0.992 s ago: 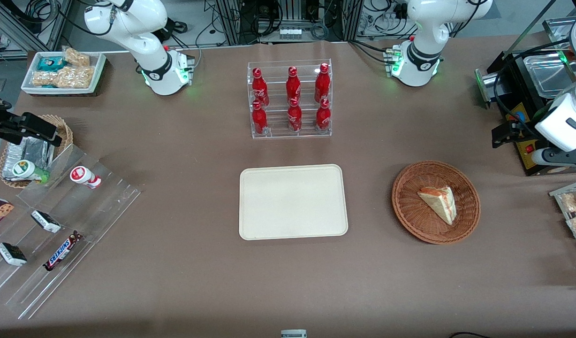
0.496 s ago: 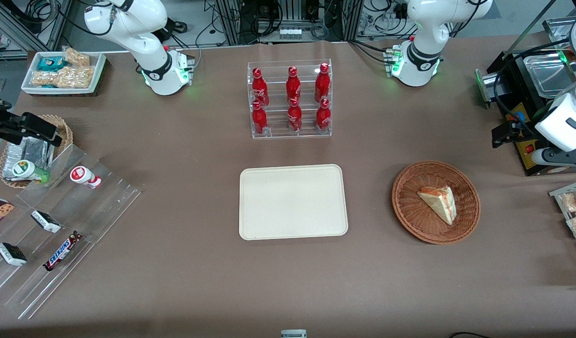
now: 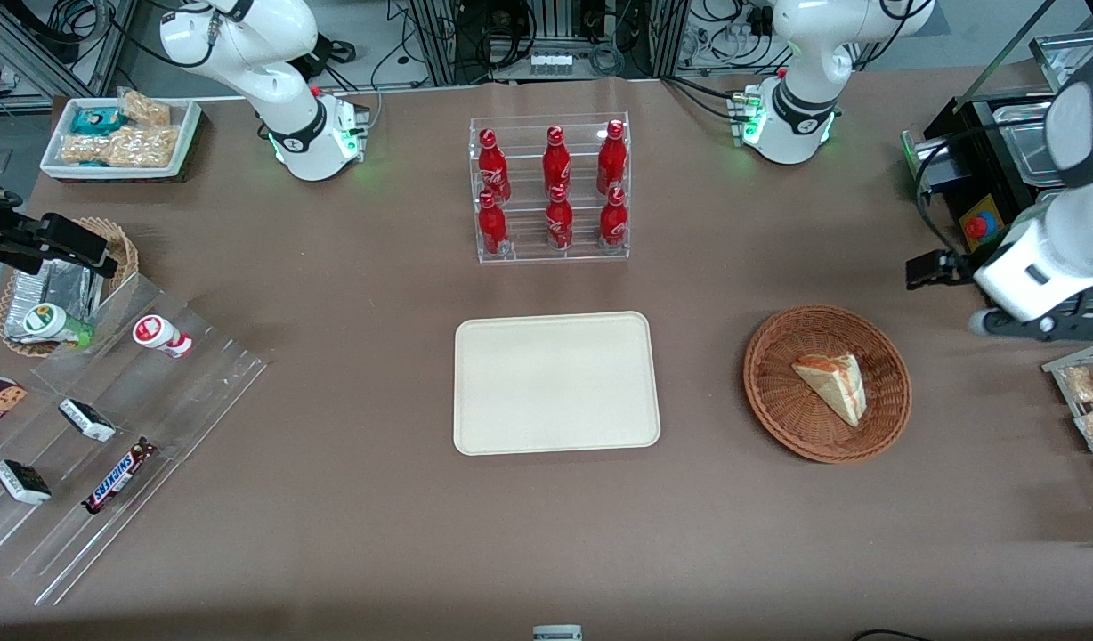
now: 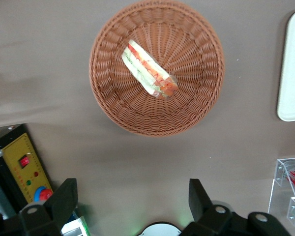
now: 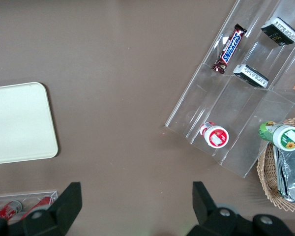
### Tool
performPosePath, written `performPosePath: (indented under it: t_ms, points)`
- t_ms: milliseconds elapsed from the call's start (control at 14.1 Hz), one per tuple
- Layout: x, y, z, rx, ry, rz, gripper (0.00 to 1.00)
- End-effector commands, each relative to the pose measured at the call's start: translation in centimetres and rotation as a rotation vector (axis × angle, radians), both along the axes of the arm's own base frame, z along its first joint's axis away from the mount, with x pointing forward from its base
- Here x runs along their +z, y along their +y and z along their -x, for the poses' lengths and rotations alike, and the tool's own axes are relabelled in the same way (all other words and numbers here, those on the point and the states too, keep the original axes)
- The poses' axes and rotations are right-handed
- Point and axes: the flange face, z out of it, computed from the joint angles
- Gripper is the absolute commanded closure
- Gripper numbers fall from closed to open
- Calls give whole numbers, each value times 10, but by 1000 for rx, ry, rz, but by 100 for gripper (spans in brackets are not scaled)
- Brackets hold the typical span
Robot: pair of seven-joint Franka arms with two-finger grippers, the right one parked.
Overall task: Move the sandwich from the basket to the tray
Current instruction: 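Move the open left gripper down over the sandwich in the basket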
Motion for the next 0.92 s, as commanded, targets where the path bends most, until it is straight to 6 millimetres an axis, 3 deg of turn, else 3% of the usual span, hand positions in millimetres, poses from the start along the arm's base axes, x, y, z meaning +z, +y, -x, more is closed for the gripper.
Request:
performPosePath:
  t_ms: [0,283,496,850]
  points:
    - [-50,-2,-5,13,18,10,0]
    - [-110,1,-4,96,-79,0,0]
    - [-141,-2,-4,222,-142,-17,0]
    - [-174,-3,-7,694,-195,-73,0]
